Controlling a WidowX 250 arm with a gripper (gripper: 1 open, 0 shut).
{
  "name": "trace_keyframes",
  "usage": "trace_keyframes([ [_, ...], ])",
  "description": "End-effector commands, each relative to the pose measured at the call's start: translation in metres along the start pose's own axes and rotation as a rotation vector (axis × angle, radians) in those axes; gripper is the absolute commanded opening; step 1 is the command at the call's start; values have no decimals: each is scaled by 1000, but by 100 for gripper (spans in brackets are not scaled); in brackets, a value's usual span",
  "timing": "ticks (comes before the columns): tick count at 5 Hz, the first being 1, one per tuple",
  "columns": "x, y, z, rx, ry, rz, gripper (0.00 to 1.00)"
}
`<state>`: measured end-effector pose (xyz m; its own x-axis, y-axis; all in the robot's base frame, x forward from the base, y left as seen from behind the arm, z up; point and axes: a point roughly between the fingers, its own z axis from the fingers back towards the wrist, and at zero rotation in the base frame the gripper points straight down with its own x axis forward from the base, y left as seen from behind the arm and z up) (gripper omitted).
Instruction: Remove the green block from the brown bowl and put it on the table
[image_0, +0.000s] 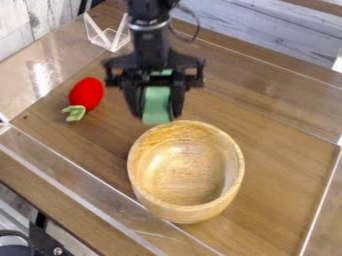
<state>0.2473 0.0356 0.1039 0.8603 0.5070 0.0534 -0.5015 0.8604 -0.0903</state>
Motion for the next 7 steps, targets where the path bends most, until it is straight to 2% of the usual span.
trace_keyframes([
  [1, 11, -2, 0, -14, -59, 8, 0],
  [2, -2, -7, -8, -8, -53, 17, 0],
  [3, -9, -11, -18, -17, -56, 22, 0],
  [7, -5, -11, -33, -2, -80, 30, 0],
])
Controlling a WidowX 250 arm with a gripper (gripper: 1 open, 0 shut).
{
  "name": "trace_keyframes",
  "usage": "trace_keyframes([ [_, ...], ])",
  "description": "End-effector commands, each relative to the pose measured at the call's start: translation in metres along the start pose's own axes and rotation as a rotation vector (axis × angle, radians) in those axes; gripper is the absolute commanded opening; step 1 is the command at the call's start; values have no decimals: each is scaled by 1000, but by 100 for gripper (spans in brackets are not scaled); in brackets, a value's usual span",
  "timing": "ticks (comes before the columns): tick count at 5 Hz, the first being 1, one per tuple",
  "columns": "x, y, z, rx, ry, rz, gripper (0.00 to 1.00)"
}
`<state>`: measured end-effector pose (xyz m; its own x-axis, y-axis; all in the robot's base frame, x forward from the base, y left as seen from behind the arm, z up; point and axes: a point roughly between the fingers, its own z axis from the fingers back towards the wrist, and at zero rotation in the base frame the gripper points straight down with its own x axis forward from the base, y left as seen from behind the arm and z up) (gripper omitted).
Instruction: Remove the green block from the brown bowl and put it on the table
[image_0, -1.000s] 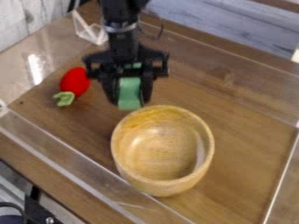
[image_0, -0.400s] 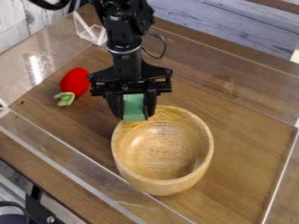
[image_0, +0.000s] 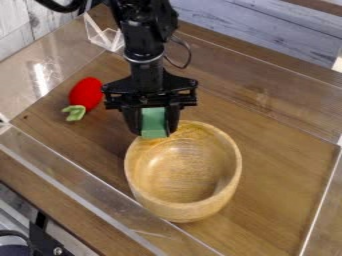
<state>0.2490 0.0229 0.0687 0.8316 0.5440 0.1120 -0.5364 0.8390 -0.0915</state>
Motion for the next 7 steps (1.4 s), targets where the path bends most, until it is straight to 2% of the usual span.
trace_keyframes([
  [1, 3, -2, 1, 4, -19, -10, 0],
  [4, 6, 1, -8, 35, -26, -8, 0],
  [6, 5, 2, -12, 46, -18, 2, 0],
  [7, 3, -1, -7, 63, -24, -11, 0],
])
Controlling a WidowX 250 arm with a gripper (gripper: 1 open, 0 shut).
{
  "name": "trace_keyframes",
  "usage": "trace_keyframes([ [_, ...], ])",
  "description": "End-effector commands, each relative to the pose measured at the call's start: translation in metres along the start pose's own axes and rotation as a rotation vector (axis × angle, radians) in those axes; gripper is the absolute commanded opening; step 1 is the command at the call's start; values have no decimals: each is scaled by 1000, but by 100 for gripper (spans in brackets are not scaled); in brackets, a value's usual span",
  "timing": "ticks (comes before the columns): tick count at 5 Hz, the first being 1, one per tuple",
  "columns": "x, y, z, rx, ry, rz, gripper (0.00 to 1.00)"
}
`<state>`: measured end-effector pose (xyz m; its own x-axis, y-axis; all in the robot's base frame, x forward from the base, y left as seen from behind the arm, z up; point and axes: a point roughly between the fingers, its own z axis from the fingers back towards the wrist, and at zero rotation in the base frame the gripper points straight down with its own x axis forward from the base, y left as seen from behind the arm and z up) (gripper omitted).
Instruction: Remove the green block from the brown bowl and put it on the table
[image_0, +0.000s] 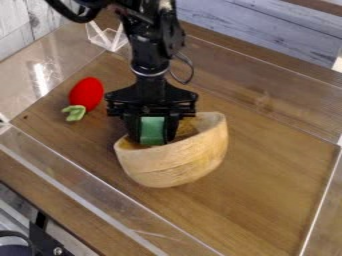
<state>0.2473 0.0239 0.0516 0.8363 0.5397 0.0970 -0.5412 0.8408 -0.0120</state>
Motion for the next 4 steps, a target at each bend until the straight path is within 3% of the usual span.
trace_keyframes([
  [1, 5, -6, 17, -1, -46, -15, 0],
  [2, 2, -13, 31, 15, -68, -28, 0],
  [4, -28, -72, 43, -4, -68, -76, 0],
])
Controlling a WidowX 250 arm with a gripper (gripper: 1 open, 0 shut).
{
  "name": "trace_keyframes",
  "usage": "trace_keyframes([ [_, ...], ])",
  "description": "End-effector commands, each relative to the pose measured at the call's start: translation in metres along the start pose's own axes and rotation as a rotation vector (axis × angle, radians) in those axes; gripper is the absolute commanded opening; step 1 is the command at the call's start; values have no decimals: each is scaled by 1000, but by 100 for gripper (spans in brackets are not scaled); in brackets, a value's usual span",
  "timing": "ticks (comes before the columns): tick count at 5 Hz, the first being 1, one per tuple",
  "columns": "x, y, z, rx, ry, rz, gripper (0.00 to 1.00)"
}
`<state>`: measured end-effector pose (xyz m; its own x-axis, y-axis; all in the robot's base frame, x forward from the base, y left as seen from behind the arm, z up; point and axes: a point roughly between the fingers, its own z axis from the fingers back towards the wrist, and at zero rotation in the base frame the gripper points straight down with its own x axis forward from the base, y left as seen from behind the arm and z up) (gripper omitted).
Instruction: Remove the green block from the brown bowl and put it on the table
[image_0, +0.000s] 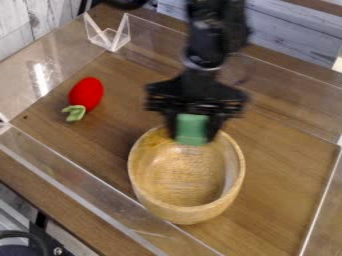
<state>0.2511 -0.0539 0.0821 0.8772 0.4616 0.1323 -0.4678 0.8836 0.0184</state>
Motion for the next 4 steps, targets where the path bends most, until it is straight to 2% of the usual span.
trace_keyframes([
  [1, -5, -36, 11, -47, -32, -7, 0],
  [2, -17, -68, 4, -75, -36, -14, 0],
  [3, -26, -84, -4, -102, -31, -13, 0],
  [4, -30, -89, -6, -115, -45, -4, 0],
])
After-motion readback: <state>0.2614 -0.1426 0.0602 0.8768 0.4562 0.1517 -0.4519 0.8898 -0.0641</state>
